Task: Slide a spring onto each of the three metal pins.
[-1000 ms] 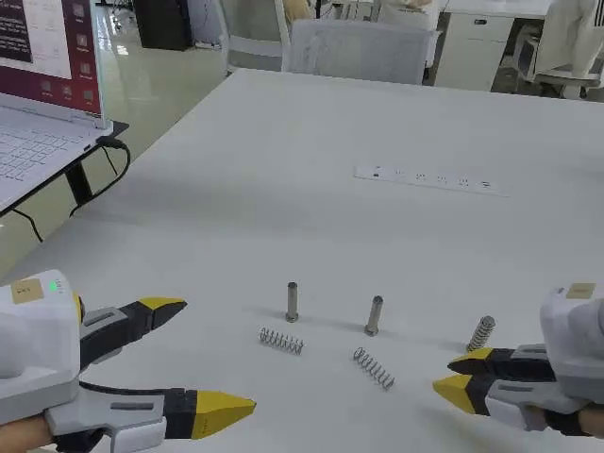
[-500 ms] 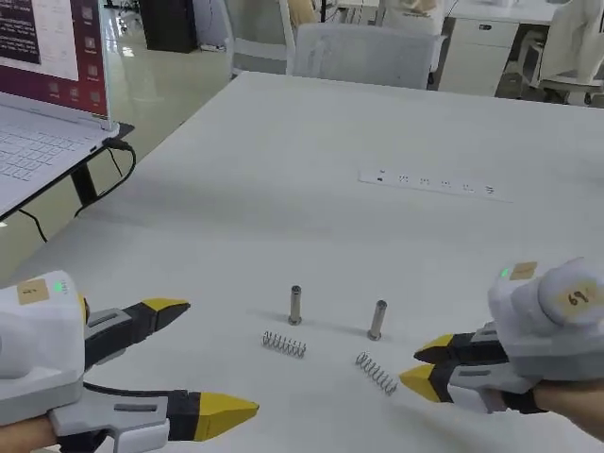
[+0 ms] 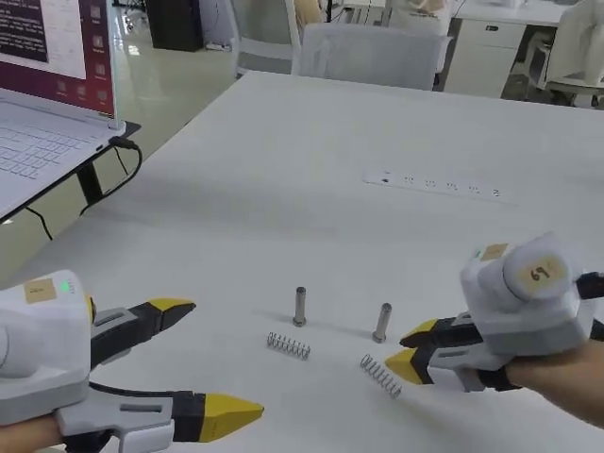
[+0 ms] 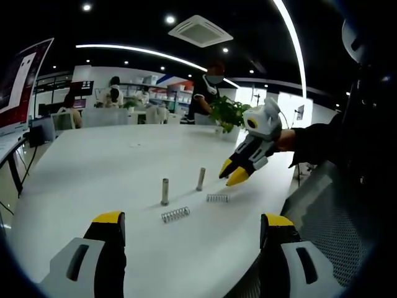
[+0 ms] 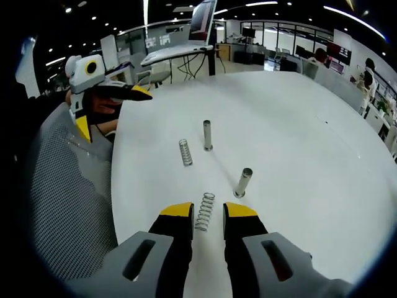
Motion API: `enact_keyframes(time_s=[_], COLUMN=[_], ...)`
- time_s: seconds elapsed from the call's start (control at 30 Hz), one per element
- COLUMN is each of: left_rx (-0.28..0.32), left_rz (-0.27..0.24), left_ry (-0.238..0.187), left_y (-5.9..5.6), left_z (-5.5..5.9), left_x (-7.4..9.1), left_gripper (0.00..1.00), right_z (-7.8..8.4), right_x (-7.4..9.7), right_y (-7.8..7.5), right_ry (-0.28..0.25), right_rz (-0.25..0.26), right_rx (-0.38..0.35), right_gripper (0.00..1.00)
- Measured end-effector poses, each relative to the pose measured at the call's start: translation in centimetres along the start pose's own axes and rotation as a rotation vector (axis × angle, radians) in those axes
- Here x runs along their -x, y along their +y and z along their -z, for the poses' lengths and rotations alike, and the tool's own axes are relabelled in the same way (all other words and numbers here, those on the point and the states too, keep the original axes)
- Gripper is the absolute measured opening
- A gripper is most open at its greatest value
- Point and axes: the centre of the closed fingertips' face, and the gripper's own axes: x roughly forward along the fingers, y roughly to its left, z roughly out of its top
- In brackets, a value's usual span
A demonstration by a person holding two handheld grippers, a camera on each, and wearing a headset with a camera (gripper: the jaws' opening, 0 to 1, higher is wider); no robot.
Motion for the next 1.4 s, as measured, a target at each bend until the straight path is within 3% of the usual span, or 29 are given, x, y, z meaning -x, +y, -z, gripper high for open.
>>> enact_keyframes(time_s=[0.4,0.83,1.4], left_rx=[0.002,0.006,0.007], left_rz=[-0.001,-0.004,-0.009], left_ry=[-0.003,-0.008,-0.011], left_y=[0.0,0.1,0.2], left_z=[0.0,0.0,-0.1], left_x=[-0.1,-0.1,0.0], left_gripper=[0.87,0.86,0.86], right_z=[-0.1,0.7,1.5], right_x=[-1.7,-3.6,-4.5], right_y=[0.1,0.1,-0.2], right_ry=[0.05,0.139,0.212], right_rz=[0.008,0.03,0.069], right_rx=[-0.009,0.009,-0.001], right_gripper=[0.16,0.16,0.15])
